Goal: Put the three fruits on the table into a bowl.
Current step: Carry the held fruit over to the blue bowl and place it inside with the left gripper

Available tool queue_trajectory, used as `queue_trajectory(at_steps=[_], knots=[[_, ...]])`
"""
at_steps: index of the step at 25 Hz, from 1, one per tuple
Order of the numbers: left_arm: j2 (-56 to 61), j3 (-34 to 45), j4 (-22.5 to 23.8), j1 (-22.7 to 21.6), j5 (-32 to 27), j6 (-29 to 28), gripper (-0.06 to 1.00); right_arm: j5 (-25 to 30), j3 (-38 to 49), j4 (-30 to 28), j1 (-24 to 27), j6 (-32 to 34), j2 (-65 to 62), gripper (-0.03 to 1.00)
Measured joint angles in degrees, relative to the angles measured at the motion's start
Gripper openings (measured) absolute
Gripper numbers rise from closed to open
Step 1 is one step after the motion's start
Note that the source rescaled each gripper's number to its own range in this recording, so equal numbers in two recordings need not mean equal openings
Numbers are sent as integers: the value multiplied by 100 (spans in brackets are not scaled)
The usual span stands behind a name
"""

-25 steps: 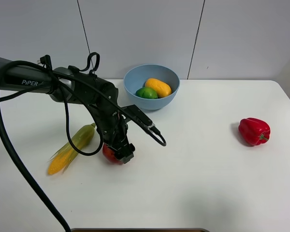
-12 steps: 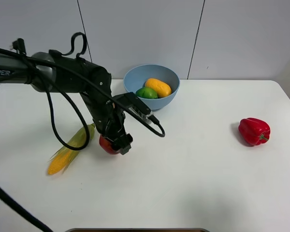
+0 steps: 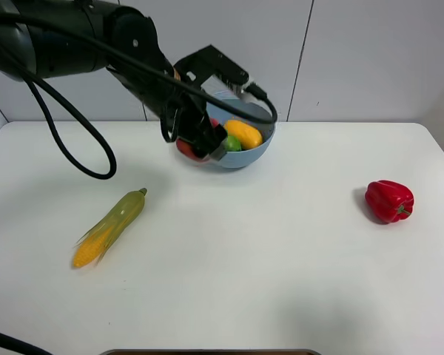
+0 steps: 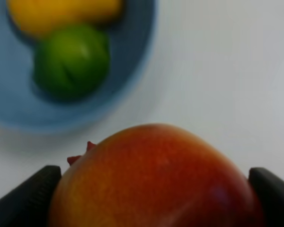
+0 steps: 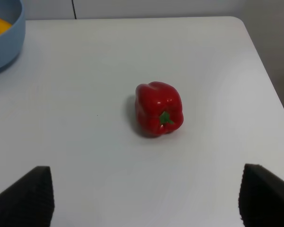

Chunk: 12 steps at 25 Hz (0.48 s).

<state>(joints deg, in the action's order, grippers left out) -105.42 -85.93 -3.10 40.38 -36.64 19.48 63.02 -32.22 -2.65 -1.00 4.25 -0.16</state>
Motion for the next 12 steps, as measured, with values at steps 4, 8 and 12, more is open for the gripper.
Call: queue_trajectory(at_steps=[4, 8, 12], knots=[[0, -214, 42, -61, 730, 0, 0, 0, 0, 0, 0, 0, 0, 58], [-101, -214, 42, -266, 1328, 0, 0, 0, 0, 0, 0, 0, 0, 58], [-444, -304, 42, -463, 1573, 0, 0, 0, 0, 0, 0, 0, 0, 58]])
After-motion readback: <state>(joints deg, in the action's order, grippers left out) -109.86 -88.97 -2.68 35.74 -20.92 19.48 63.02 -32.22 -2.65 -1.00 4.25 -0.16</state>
